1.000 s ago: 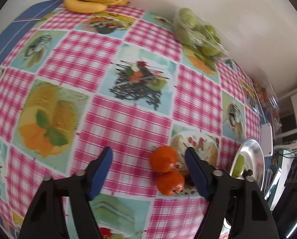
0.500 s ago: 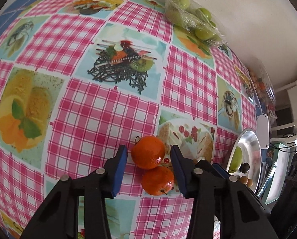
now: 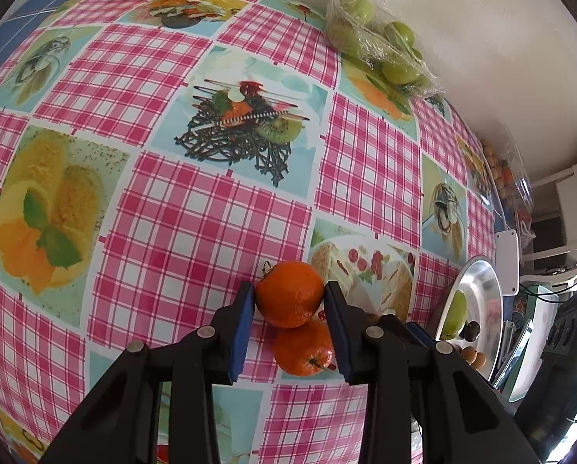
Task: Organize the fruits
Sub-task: 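Grasp a tangerine with the left tool while the right tool grasps a dark plum, then carry the tangerine and plum into the steel bowl and open both tools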
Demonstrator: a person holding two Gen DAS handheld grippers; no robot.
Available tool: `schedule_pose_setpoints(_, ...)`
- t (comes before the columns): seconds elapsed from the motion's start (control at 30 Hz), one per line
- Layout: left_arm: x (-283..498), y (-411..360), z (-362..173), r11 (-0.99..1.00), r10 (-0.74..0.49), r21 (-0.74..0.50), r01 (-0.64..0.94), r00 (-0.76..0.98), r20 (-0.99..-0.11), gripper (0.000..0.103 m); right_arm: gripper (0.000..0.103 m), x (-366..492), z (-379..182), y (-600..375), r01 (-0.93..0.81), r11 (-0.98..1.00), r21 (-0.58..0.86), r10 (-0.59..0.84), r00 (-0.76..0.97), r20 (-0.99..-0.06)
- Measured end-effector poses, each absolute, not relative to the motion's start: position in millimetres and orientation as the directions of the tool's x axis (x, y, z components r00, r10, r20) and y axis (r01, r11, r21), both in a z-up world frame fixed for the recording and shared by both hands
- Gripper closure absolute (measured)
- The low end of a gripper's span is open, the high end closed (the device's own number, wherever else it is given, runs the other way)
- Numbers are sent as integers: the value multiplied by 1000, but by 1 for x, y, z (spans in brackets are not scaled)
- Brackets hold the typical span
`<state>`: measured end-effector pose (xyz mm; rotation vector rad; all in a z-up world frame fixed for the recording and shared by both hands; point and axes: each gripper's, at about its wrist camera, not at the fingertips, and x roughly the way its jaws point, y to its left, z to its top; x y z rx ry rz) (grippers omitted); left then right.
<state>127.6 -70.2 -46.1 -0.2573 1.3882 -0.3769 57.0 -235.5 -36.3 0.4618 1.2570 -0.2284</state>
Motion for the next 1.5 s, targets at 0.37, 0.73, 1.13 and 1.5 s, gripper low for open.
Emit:
schedule_pose_setpoints(0.37,126,-67,-44,912,-409,-398,97,146,-901,65,70,56,-39,-239,439,868,232,97,308,-946)
schedule_pose_setpoints(0.73,126,-63,-38,908,-419,-408,95,162,-894,65,72,56,-34,-239,432,870,239,100,321,-942)
schedule_pose_setpoints(1.13,123,-56,-9,904,-427,-412,115,234,-873,65,72,52,1,-239,409,875,261,86,399,-913)
schedule_pose_setpoints(1.5,119,-57,4,903,-431,-411,129,265,-863,65,72,44,11,-244,414,875,251,66,411,-909)
